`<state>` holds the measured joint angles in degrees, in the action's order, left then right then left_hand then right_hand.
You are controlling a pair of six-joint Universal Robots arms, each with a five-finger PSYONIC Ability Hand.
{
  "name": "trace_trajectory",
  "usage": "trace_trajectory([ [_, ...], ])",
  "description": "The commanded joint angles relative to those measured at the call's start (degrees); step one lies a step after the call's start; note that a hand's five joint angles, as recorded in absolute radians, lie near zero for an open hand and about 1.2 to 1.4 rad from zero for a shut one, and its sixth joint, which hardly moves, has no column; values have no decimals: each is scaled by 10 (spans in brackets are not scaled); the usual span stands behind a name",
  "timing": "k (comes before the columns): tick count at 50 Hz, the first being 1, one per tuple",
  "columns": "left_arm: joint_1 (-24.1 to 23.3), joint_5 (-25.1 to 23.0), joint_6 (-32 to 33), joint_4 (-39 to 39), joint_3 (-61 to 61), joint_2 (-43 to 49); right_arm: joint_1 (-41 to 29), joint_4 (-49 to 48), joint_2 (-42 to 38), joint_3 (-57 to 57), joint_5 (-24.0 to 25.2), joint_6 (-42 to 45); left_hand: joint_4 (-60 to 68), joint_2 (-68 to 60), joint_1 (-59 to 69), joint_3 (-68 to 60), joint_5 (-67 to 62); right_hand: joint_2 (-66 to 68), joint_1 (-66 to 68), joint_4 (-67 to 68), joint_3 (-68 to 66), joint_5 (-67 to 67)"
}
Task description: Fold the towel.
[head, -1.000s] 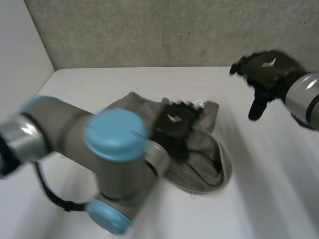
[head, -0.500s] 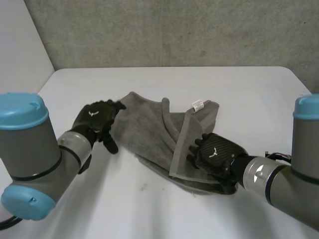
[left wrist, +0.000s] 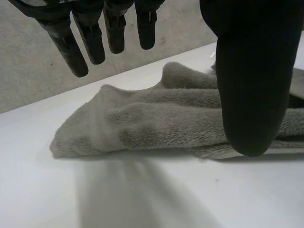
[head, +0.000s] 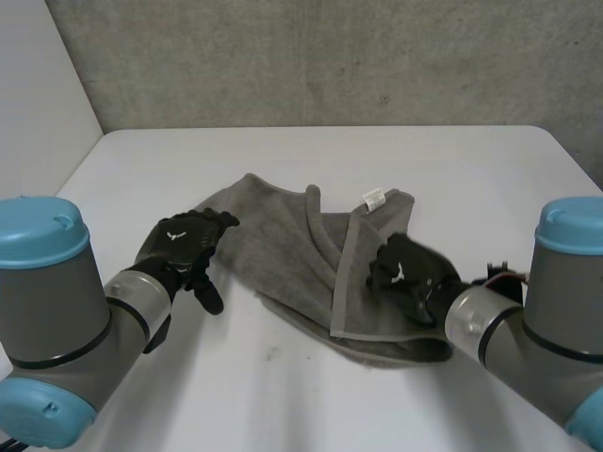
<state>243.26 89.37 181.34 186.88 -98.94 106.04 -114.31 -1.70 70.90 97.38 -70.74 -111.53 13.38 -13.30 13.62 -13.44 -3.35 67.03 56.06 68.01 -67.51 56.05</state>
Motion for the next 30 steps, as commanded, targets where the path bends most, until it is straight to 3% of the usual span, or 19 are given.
trace_trajectory([
  [1, -24, -12, -28, -11, -1, -7, -9, -8, 6, -68, -59, -56, 31, -31, 28, -30, -31, 130, 239, 120, -125, 140],
  [5, -47, -36, -51, -13, 2, -5, -8, -6, 12, -109, -87, -156, 36, -36, 33, -35, -36, 130, 239, 120, -125, 140],
  [8, -51, -38, -63, -13, 2, 2, -7, -4, 13, -109, -87, -185, 36, -36, 33, -35, -36, 130, 239, 120, -125, 140],
  [9, -51, -38, -64, -13, 2, 2, -8, 5, 17, -105, -83, -204, 36, -36, 33, -35, -36, -141, -31, -151, 146, -131],
  [10, -51, -37, -65, -13, 0, 3, -11, 20, 23, -99, -75, -210, 36, -36, 33, -35, -36, -294, -184, -304, 299, -284],
  [14, -50, -37, -66, -13, -3, 1, -4, 43, 35, -78, -36, -196, 34, -35, 32, -33, -34, -317, -207, -327, 322, -307],
  [21, -28, -34, -66, -13, -11, -4, -7, 64, 15, -57, 93, -167, 31, -31, 28, -30, -31, -327, -218, -337, 332, -317],
  [30, -24, -34, -66, -14, -14, -6, -19, 78, -59, -85, 132, -171, 21, -21, 18, -20, -21, -317, -207, -327, 322, -307],
])
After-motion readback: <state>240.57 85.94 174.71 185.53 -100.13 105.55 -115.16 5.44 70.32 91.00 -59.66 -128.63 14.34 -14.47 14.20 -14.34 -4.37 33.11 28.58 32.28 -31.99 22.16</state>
